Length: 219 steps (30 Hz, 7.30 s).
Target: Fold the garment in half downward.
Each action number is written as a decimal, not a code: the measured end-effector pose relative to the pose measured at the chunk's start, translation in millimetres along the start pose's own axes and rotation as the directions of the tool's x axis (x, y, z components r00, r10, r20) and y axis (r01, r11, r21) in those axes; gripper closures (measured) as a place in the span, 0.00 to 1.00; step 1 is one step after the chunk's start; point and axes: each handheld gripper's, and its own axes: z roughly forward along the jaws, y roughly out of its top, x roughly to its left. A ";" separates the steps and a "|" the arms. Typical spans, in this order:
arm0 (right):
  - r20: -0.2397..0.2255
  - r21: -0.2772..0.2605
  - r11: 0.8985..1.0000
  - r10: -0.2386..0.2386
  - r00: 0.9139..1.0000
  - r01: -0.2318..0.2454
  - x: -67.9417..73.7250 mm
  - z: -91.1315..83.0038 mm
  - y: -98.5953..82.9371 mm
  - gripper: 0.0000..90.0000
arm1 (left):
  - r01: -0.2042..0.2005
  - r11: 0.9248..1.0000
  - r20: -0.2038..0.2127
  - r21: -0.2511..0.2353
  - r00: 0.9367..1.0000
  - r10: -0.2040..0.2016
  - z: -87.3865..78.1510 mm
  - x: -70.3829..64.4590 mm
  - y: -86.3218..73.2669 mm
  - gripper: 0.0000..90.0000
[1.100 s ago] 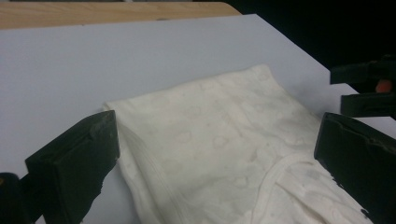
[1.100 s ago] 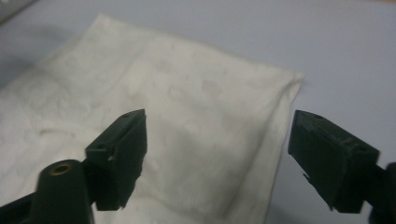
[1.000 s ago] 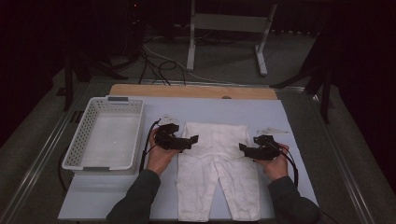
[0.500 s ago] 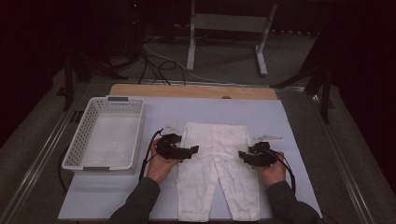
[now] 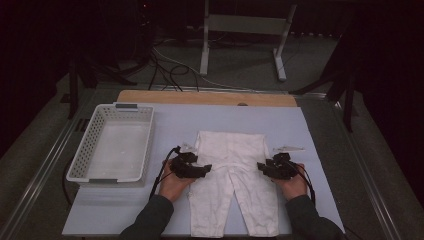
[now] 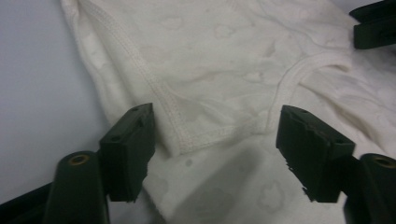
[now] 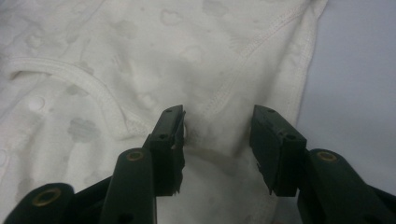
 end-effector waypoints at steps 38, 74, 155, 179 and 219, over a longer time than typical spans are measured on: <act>-0.026 -0.044 0.998 -0.051 0.998 0.049 8.8 -18.6 3.7 0.96 | 0.016 0.999 -0.001 -0.028 1.000 -0.016 -13.0 -3.8 4.0 0.99; -0.055 -0.037 0.998 -0.057 0.997 0.055 13.6 -20.8 -0.7 0.96 | -0.015 1.000 -0.078 0.020 0.997 0.016 10.8 -18.4 5.6 0.87; -0.169 -0.110 0.988 -0.125 0.978 0.107 59.1 -109.4 -70.2 0.96 | -0.034 0.997 0.127 -0.073 0.991 0.044 -86.8 -71.4 -46.5 0.95; -0.206 -0.132 0.971 -0.226 0.952 0.202 76.7 -147.6 -102.2 0.96 | -0.052 0.997 0.215 -0.057 0.975 0.063 -117.9 -103.0 -82.3 0.95; -0.110 -0.196 0.971 -0.163 0.981 0.139 33.6 -92.6 -36.2 0.15 | -0.089 0.981 0.075 -0.171 0.992 0.103 -77.6 -45.5 -31.1 0.01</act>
